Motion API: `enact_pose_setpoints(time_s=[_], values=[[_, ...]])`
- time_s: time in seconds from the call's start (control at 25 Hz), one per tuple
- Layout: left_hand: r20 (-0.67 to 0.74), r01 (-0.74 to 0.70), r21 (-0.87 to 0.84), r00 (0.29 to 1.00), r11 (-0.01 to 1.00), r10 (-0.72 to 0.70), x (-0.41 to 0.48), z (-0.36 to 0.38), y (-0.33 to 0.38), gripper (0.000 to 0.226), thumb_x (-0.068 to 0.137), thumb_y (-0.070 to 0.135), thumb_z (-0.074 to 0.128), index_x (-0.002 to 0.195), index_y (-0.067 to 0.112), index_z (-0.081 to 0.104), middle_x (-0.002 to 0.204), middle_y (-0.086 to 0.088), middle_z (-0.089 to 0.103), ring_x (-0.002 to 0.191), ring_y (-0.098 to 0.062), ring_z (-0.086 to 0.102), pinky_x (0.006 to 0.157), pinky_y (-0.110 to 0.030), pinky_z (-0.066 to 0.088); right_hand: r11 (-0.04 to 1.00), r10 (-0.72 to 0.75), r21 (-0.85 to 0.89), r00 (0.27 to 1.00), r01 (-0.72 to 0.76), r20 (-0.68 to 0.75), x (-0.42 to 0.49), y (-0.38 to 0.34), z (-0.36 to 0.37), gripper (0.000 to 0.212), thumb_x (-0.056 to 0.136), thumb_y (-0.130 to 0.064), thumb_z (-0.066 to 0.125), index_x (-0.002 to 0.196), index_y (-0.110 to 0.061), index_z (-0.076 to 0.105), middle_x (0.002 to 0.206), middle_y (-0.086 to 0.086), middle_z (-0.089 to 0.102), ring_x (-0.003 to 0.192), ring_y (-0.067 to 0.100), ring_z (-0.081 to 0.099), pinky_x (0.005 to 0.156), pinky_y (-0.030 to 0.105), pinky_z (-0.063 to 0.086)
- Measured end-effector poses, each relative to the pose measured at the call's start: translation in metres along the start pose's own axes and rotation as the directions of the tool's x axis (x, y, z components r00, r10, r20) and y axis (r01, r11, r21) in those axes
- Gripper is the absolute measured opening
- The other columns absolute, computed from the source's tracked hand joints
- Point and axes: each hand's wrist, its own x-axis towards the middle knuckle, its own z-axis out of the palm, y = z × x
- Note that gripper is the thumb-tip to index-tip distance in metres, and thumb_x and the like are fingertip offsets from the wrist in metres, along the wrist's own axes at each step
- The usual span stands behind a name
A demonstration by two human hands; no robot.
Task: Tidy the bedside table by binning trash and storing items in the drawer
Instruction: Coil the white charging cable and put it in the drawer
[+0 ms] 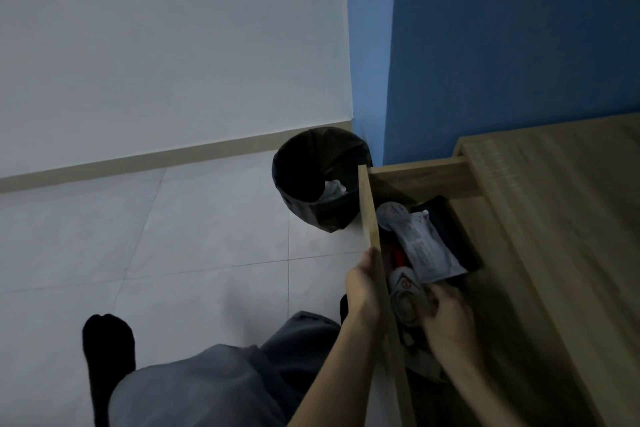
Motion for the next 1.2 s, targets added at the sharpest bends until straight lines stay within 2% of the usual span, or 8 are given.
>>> enact_pose_setpoints(time_s=[0.12, 0.16, 0.24, 0.36, 0.44, 0.72, 1.0, 1.2], values=[[0.03, 0.023, 0.035, 0.999, 0.999, -0.024, -0.009, 0.008, 0.0, 0.035, 0.099, 0.026, 0.035, 0.082, 0.01, 0.061, 0.077, -0.009, 0.062, 0.07, -0.02, 0.057, 0.049, -0.026, 0.047, 0.938, -0.346, -0.086, 0.895, 0.335, -0.281, -0.018, 0.002, -0.058, 0.023, 0.085, -0.009, 0.06, 0.108, -0.008, 0.062, 0.114, 0.01, 0.057, 0.1, 0.023, 0.056, 0.082, 0.029, 0.044], [0.036, 0.023, 0.042, 0.999, 0.999, -0.025, -0.01, 0.012, -0.002, 0.035, 0.099, 0.026, 0.034, 0.082, 0.01, 0.06, 0.077, -0.008, 0.061, 0.07, -0.019, 0.057, 0.043, -0.022, 0.048, 0.915, -0.403, -0.169, 0.834, 0.366, -0.376, -0.017, 0.012, -0.08, 0.021, 0.084, -0.009, 0.062, 0.104, -0.004, 0.064, 0.112, 0.013, 0.059, 0.098, 0.027, 0.056, 0.083, 0.031, 0.044], [0.045, 0.011, 0.046, 0.999, 0.999, -0.013, -0.011, 0.02, -0.007, 0.034, 0.1, 0.025, 0.034, 0.088, 0.007, 0.06, 0.079, -0.008, 0.06, 0.071, -0.019, 0.056, 0.041, -0.02, 0.049, 0.935, -0.325, -0.284, 0.829, 0.211, -0.455, -0.009, 0.041, -0.115, 0.029, 0.085, -0.02, 0.06, 0.105, 0.0, 0.063, 0.116, 0.021, 0.059, 0.1, 0.039, 0.055, 0.084, 0.041, 0.045], [0.063, -0.029, 0.056, 0.998, 0.998, 0.026, -0.011, 0.035, -0.019, 0.031, 0.1, 0.021, 0.034, 0.09, 0.006, 0.059, 0.077, -0.009, 0.06, 0.071, -0.02, 0.054, 0.046, -0.025, 0.05, 0.907, -0.294, -0.404, 0.863, 0.116, -0.411, 0.002, 0.088, -0.134, 0.072, 0.089, -0.057, 0.025, 0.115, 0.0, 0.06, 0.126, 0.022, 0.057, 0.107, 0.043, 0.056, 0.086, 0.051, 0.047], [0.076, -0.058, 0.082, 0.996, 0.995, 0.052, -0.012, 0.044, -0.025, 0.032, 0.099, 0.02, 0.034, 0.085, 0.008, 0.06, 0.071, -0.008, 0.064, 0.071, -0.02, 0.054, 0.05, -0.028, 0.048, 0.863, -0.355, -0.486, 0.85, 0.138, -0.389, 0.005, 0.101, -0.132, 0.081, 0.09, -0.061, 0.01, 0.117, -0.003, 0.061, 0.127, 0.018, 0.059, 0.112, 0.038, 0.057, 0.087, 0.051, 0.047], [0.152, -0.089, 0.16, 0.986, 0.983, 0.064, -0.008, 0.085, -0.062, 0.035, 0.101, 0.02, 0.033, 0.113, -0.001, 0.057, 0.081, -0.01, 0.061, 0.073, -0.023, 0.056, 0.058, -0.03, 0.041, 0.863, -0.383, -0.478, 0.829, 0.164, -0.407, 0.007, 0.105, -0.133, 0.07, 0.093, -0.053, 0.011, 0.12, -0.014, 0.061, 0.134, 0.005, 0.056, 0.125, 0.022, 0.05, 0.1, 0.035, 0.031], [0.179, -0.049, 0.141, 0.984, 0.989, 0.023, 0.006, 0.115, -0.095, 0.031, 0.098, 0.016, 0.035, 0.094, 0.004, 0.062, 0.075, -0.007, 0.065, 0.071, -0.021, 0.058, 0.058, -0.029, 0.044, 0.882, -0.394, -0.425, 0.817, 0.206, -0.421, 0.009, 0.106, -0.131, 0.067, 0.094, -0.051, 0.014, 0.118, -0.011, 0.062, 0.134, 0.008, 0.056, 0.126, 0.023, 0.049, 0.103, 0.038, 0.029], [0.197, 0.053, 0.179, 0.976, 0.982, -0.089, 0.013, 0.131, -0.112, 0.045, 0.095, 0.028, 0.041, 0.134, 0.005, 0.048, 0.13, -0.015, 0.057, 0.116, -0.029, 0.052, 0.099, -0.039, 0.04, 0.87, -0.403, -0.448, 0.82, 0.205, -0.407, 0.008, 0.107, -0.133, 0.068, 0.093, -0.053, 0.011, 0.124, -0.014, 0.057, 0.138, 0.005, 0.052, 0.132, 0.019, 0.042, 0.106, 0.036, 0.024]])
